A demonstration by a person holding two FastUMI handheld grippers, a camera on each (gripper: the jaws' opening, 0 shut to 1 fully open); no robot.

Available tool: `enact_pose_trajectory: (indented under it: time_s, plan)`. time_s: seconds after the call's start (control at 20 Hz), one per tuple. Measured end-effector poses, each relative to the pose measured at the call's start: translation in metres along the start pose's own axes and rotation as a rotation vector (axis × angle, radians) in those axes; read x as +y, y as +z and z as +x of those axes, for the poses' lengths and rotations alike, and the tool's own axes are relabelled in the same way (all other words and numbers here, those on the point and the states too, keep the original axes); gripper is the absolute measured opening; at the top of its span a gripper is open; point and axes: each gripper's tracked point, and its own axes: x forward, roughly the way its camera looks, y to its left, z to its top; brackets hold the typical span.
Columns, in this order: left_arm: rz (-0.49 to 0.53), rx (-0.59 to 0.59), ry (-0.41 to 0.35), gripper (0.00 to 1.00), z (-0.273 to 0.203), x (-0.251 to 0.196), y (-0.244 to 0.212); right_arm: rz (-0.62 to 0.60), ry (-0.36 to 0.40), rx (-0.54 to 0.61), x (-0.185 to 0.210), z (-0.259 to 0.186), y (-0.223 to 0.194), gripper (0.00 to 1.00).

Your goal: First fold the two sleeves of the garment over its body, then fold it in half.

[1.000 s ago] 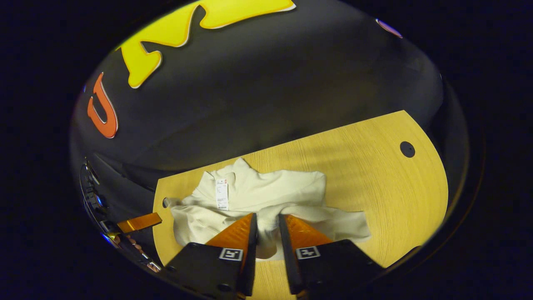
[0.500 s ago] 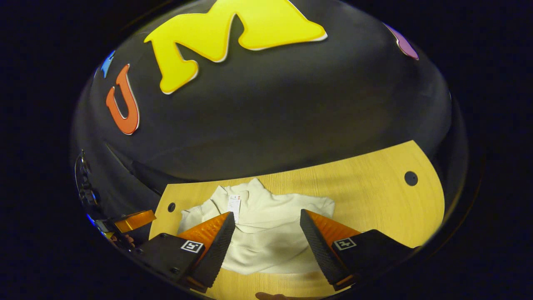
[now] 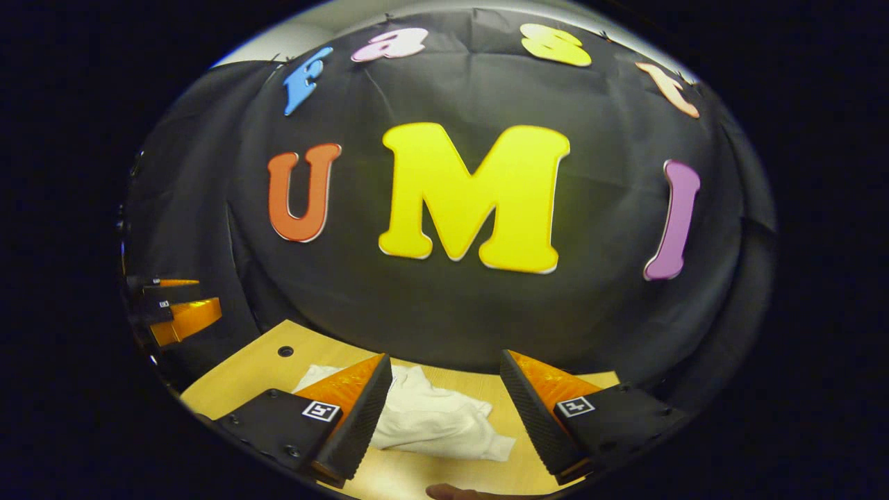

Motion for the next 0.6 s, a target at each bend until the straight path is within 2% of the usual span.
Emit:
enact_pose_trajectory:
  time_s: [0.2, 0.25, 0.45, 0.5, 0.55, 0.6]
  plan:
    - [0.042, -0.137, 0.022, 0.98, -0.055, -0.028, 0.054, -0.007, 0.040, -0.067, 0.020, -0.069, 0.027, 0.97]
    - [0.036, -0.146, 0.026, 0.97, -0.072, -0.027, 0.063, 0.004, 0.012, -0.078, 0.017, -0.083, 0.031, 0.94]
    - [-0.017, -0.134, 0.046, 1.00, -0.127, -0.027, 0.054, 0.042, 0.003, -0.172, 0.022, -0.137, 0.054, 0.94]
    - [-0.025, -0.136, 0.054, 0.93, -0.138, -0.027, 0.052, 0.041, -0.007, -0.188, 0.022, -0.151, 0.054, 0.94]
    - [-0.027, -0.132, 0.062, 0.99, -0.145, -0.029, 0.049, 0.038, -0.009, -0.198, 0.024, -0.161, 0.054, 0.94]
    - [-0.029, -0.128, 0.072, 1.00, -0.153, -0.028, 0.046, 0.033, -0.014, -0.200, 0.024, -0.171, 0.052, 0.94]
